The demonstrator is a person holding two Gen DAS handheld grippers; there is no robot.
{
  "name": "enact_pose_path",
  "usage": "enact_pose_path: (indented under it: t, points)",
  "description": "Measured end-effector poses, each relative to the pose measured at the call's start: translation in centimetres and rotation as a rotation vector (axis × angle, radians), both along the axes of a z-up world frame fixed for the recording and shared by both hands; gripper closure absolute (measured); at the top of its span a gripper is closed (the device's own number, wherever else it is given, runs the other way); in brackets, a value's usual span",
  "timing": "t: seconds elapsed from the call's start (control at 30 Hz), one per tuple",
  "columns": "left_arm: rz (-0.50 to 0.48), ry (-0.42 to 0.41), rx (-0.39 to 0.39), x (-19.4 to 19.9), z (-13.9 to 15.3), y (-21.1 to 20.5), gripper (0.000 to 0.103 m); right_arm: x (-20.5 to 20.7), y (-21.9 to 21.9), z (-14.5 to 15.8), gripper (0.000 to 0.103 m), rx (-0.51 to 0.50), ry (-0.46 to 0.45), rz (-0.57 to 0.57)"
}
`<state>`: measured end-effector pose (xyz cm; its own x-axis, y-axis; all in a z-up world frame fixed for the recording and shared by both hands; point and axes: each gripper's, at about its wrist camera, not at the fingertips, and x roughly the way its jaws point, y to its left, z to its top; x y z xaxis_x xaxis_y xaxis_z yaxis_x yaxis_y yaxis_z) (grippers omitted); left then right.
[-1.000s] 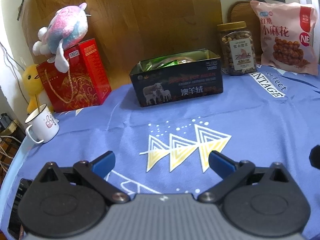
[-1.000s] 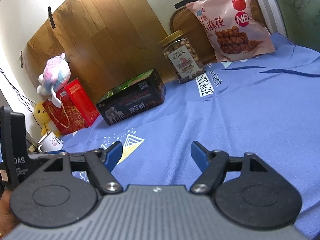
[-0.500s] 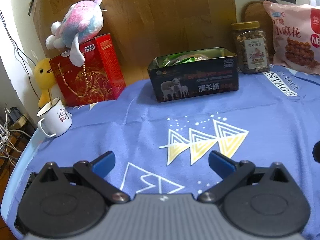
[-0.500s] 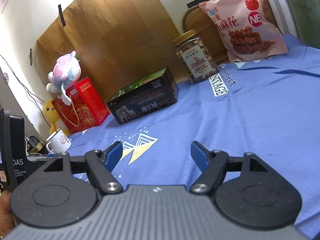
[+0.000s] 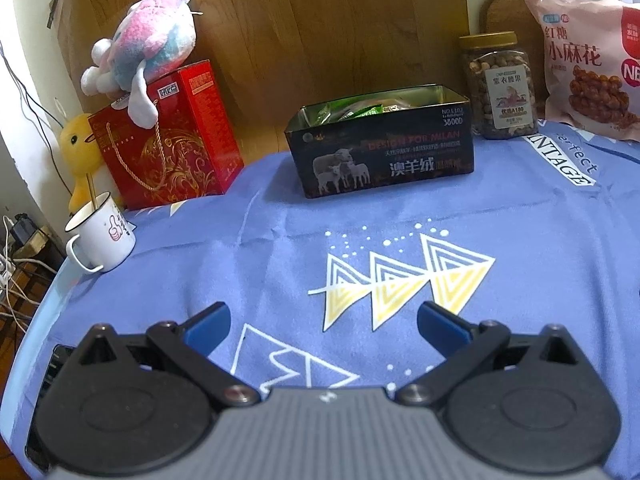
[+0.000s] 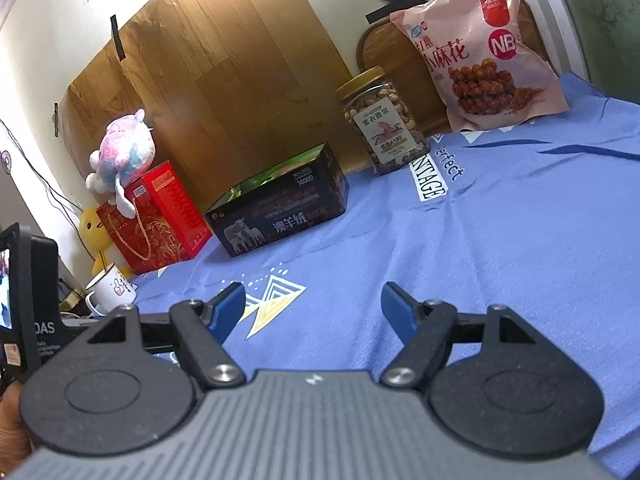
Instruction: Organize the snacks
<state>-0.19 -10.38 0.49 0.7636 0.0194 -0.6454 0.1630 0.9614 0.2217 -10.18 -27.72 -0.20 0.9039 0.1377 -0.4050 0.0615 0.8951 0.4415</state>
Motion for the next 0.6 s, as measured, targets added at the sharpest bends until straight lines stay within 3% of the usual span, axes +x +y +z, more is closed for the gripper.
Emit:
enact_pose_path:
  t: [0.6]
  points:
    - [-0.014, 0.012, -0.020, 0.05, 0.14, -0.07, 0.000, -0.07, -0.02, 0.12, 0.026, 0.005, -0.003, 0.006]
